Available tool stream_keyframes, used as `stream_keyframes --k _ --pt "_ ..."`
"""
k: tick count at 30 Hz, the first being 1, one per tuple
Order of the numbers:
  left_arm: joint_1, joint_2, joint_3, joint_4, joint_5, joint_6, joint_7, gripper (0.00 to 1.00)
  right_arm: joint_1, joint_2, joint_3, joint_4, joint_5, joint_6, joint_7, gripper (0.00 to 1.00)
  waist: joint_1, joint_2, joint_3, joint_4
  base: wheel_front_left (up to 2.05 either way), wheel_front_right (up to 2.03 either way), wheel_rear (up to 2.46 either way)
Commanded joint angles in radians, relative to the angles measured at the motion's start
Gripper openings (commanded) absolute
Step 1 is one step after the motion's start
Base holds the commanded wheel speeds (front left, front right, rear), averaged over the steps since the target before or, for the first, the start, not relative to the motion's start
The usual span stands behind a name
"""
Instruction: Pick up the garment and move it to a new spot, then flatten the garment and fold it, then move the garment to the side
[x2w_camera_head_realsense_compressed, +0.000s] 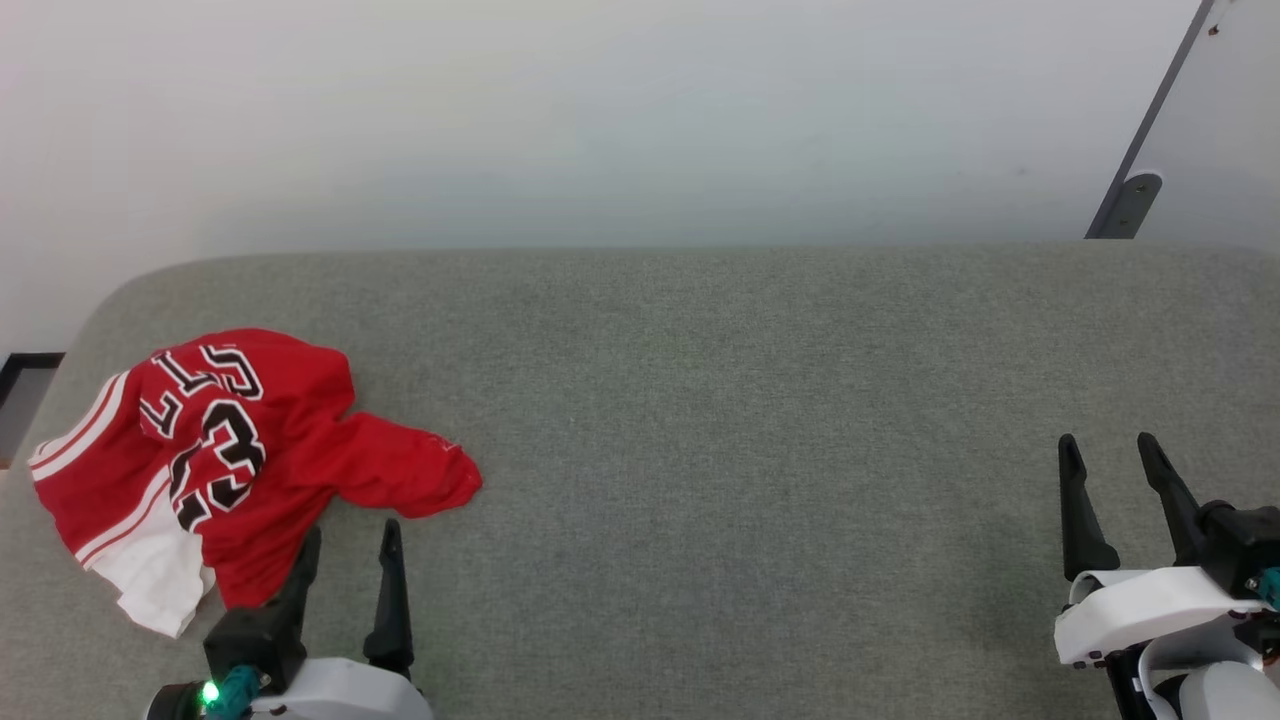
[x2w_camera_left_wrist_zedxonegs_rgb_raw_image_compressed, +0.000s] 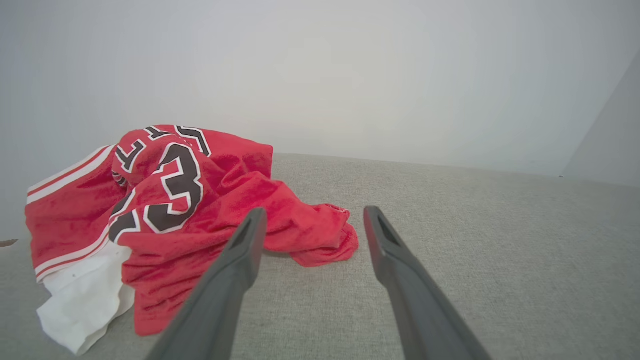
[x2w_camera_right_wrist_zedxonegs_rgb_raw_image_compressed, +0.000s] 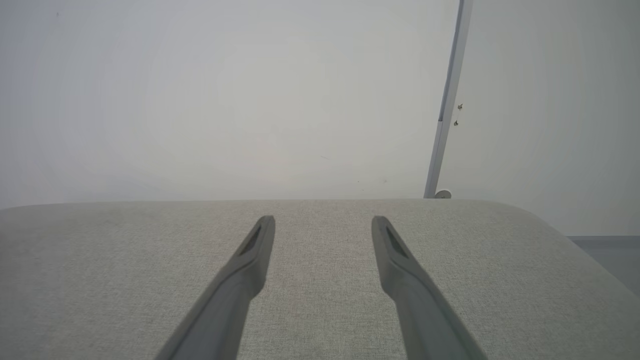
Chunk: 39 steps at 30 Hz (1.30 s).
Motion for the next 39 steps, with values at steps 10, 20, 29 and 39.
stream_keyframes --k 10,20,29,39 --pt "-0.008 -0.017 0.033 -0.018 0.087 -0.038 -0.025 1.00 -0.020 0.001 -0.018 -0.008 -0.066 -0.001 -0.027 1.00 0.0000 -0.0001 0.010 0.003 0.00 0.00 0.00" --pt "-0.016 -0.038 0.060 -0.015 0.121 -0.071 -0.033 1.00 -0.021 0.007 -0.032 -0.015 -0.073 -0.001 -0.036 1.00 0.0000 -0.0001 0.013 0.009 0.00 0.00 0.00" --pt "-0.026 -0.051 0.085 -0.003 0.119 -0.087 -0.033 1.00 -0.008 0.010 -0.042 -0.024 -0.057 -0.001 -0.036 1.00 0.0000 -0.0001 0.022 0.032 0.00 0.00 0.00" --pt "-0.018 -0.066 0.097 -0.001 0.114 -0.088 -0.033 1.00 0.000 0.005 -0.005 -0.023 -0.042 -0.001 -0.034 1.00 0.0000 -0.0001 0.023 0.186 0.00 0.00 0.00"
